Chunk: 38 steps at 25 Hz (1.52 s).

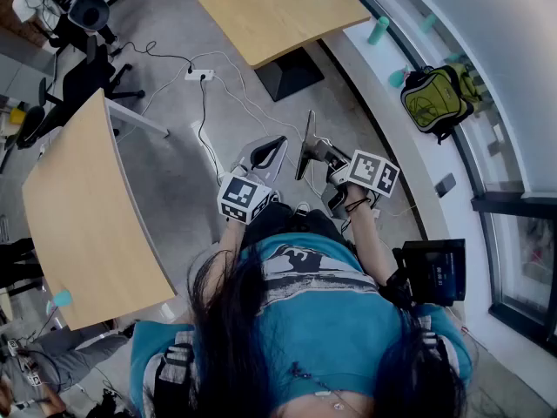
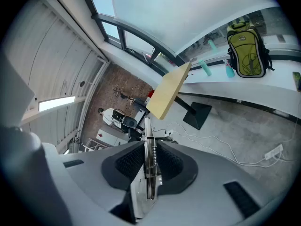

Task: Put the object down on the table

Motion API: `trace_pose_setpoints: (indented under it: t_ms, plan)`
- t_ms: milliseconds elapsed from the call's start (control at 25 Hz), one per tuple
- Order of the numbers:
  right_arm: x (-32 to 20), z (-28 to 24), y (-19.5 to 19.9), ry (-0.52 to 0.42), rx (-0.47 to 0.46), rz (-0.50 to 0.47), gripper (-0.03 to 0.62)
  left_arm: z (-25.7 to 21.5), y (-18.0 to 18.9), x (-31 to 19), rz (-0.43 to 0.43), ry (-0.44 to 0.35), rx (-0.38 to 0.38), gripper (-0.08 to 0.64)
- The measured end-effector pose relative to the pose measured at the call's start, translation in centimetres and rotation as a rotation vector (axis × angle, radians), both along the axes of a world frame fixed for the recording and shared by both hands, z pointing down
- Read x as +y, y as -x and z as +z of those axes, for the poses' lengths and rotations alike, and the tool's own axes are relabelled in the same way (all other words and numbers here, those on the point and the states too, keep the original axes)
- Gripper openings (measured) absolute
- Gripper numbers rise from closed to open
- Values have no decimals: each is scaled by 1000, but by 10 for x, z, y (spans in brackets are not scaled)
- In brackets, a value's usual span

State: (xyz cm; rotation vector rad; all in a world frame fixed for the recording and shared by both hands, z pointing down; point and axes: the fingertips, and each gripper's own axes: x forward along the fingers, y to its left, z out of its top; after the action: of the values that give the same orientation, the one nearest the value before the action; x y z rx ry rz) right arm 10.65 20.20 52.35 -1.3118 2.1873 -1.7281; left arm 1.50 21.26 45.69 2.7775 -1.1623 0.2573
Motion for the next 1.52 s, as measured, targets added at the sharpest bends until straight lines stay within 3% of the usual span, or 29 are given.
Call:
trace_pose_setpoints:
  t_ms: [320, 640, 1000, 1520]
  plan:
    - [2, 15, -9, 14, 3, 1, 84, 14, -14, 9, 28, 12, -22, 2]
    - [-38, 23, -23, 26, -7, 8, 84, 19, -22, -38, 8, 20, -22, 2]
    - [-134, 23, -16, 27, 26, 49, 84, 25, -12, -143, 58, 4, -44, 2]
    - [-294, 15, 47, 47, 27, 96, 84, 10, 49, -310, 89, -16, 4, 2]
